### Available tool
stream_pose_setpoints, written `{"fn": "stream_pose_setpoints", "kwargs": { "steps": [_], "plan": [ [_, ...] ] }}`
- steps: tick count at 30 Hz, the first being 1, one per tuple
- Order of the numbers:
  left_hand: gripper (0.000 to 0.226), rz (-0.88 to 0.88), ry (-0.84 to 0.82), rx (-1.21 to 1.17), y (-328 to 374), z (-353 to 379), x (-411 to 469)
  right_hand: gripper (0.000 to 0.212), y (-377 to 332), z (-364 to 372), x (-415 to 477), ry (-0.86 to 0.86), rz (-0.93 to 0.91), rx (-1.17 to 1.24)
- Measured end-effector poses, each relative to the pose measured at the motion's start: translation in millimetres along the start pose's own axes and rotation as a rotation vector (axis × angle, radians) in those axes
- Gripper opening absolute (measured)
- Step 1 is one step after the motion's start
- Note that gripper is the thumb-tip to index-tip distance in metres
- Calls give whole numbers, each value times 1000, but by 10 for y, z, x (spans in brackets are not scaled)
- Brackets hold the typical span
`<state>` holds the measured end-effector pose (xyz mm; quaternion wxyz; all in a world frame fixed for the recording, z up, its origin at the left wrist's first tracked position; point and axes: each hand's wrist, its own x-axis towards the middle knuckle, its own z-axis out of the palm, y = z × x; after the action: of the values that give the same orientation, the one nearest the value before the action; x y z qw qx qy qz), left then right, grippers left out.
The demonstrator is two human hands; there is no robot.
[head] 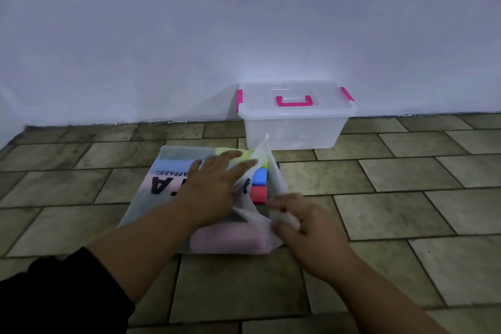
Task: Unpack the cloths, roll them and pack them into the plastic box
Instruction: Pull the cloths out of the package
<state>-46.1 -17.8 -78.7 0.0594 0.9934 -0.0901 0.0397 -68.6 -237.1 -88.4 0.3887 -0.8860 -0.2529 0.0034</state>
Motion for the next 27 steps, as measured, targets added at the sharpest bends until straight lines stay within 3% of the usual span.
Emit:
{"fn": "stream_pose_setpoints", "kwargs": {
  "steps": [2,5,8,10,14,18,21,24,27],
  "plan": [
    [58,45,-90,26,28,63,12,27,-36,85,-125,-115,-12,-61],
    [56,36,-201,69,20,178,-30,7,20,129,-305,-61,86,66],
    [59,30,-251,46,-14,248,-105,20,91,44,-375,-166,214,232],
    [61,13,-225,15,-15,286,-144,21,100,-21,-284,-186,253,235],
    [62,-40,-152,-80,5,309,-161,15,13,-43,187,-53,307,188],
    [65,-54,-114,-148,-83,259,-155,24,5,61,602,-201,446,4],
    [68,-64,-62,-167,-120,286,-182,28,10,160,706,-297,531,14],
    [67,-97,-7,-194,-76,333,-193,32,-11,199,718,-316,555,48],
    [65,-105,23,-216,-64,363,-199,23,1,209,677,-257,528,153]
  ]
}}
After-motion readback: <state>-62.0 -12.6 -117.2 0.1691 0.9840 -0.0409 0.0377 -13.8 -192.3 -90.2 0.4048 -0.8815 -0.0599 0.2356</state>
